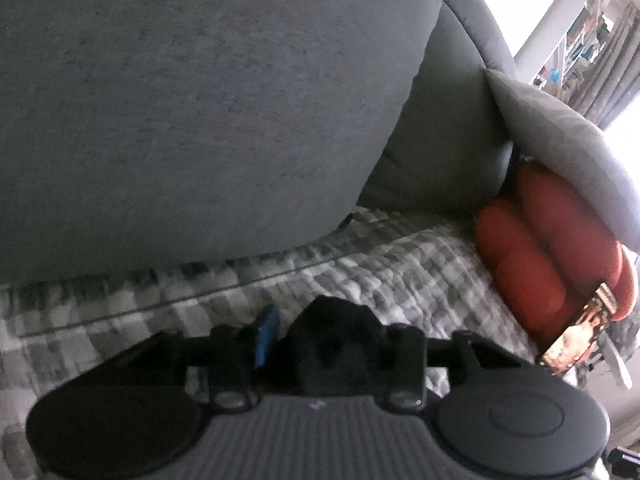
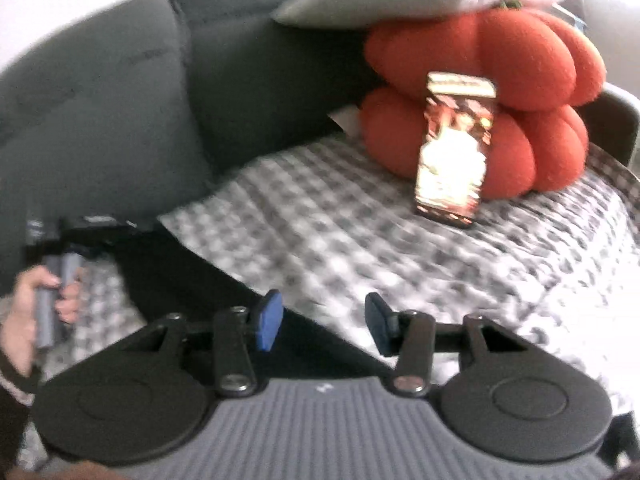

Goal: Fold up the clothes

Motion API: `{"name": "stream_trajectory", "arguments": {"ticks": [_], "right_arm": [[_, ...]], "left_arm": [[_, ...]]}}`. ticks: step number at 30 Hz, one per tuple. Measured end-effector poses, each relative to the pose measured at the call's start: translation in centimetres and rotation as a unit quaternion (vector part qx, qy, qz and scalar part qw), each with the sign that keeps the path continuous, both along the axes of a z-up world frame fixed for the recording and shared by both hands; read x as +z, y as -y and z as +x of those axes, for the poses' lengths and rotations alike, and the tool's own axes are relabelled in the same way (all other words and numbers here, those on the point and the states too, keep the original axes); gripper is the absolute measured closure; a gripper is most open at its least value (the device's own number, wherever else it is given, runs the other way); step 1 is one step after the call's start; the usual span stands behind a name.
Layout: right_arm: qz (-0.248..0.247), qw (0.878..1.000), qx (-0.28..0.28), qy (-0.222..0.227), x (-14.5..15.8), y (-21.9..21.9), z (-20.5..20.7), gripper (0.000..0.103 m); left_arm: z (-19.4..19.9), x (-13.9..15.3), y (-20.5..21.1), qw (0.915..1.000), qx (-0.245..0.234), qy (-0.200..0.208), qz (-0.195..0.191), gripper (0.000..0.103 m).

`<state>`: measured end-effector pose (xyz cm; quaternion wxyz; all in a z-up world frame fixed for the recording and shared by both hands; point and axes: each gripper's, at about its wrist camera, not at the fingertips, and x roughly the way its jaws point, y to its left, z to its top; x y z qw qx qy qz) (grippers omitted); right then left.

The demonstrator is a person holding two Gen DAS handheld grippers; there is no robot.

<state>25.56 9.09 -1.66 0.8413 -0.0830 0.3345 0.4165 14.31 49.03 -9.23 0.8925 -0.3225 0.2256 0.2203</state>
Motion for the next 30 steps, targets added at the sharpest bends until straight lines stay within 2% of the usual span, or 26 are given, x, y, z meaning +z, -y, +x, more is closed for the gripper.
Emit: {"name": "stream_trajectory", "arguments": {"ticks": [3,5,7,9,12,14,15,18,21,22,25,26,27,28,30], "right_arm": [[-0.044,0.999,0.016,-0.015,-1.4,-1.3,1.1,0.060],[-0.076,0.997,0.030,-0.014,-2.5,-2.7,0.8,0.069],[-0.112,0.993,0.044,-0.006,-3.8,-4.0,0.1,0.092],[-0.131,0.990,0.042,0.027,-4.4,-4.7,-1.1,0.100],[-0.106,0.988,0.004,0.111,-3.6,-4.2,-2.6,0.103],[-0.089,0.981,-0.029,0.167,-2.7,-3.8,-3.2,0.103],[-0.085,0.981,-0.040,0.172,-2.5,-3.8,-2.9,0.103],[-0.088,0.985,-0.053,0.136,-3.5,-3.9,-1.1,0.103],[-0.079,0.992,-0.052,0.087,-4.6,-3.6,0.0,0.102],[-0.072,0.993,-0.052,0.074,-4.8,-3.4,0.1,0.091],[-0.059,0.996,-0.047,0.049,-4.8,-2.8,0.2,0.088],[-0.056,0.996,-0.045,0.044,-4.7,-2.8,-0.1,0.086],[-0.055,0.997,-0.045,0.043,-4.6,-2.8,-0.1,0.078],[-0.054,0.997,-0.045,0.045,-4.5,-2.9,-0.2,0.070],[-0.048,0.997,-0.042,0.044,-4.4,-3.1,-0.5,0.067]], "left_arm": [[0.0,-0.2,0.1,0.9997,0.010,-0.011,0.020,0.087],[0.2,-0.2,0.2,0.9995,0.010,-0.011,0.028,0.091],[0.1,-0.1,0.3,0.9994,0.011,-0.007,0.033,0.096],[-0.5,0.1,0.2,0.9992,0.019,0.008,0.034,0.098],[-1.6,0.6,-0.2,0.9976,0.037,0.052,0.027,0.098],[-2.4,0.8,-0.7,0.9951,0.049,0.084,0.020,0.101],[-2.4,0.8,-0.7,0.9945,0.053,0.086,0.026,0.101],[-1.6,0.4,-0.6,0.9957,0.050,0.062,0.047,0.101],[0.0,-0.2,-0.7,0.9986,0.036,-0.010,0.037,0.100],[0.0,-0.2,-0.8,0.9986,0.036,-0.015,0.034,0.100],[-0.5,0.6,-1.5,0.9990,0.039,-0.013,0.016,0.087],[-0.7,0.8,-1.7,0.9990,0.041,-0.010,0.013,0.077],[-0.8,1.1,-1.8,0.9992,0.036,-0.009,0.014,0.072],[-0.9,1.4,-1.8,0.9994,0.030,-0.008,0.016,0.070],[-0.6,2.1,-1.5,0.9991,0.011,-0.016,0.037,0.068]]}}
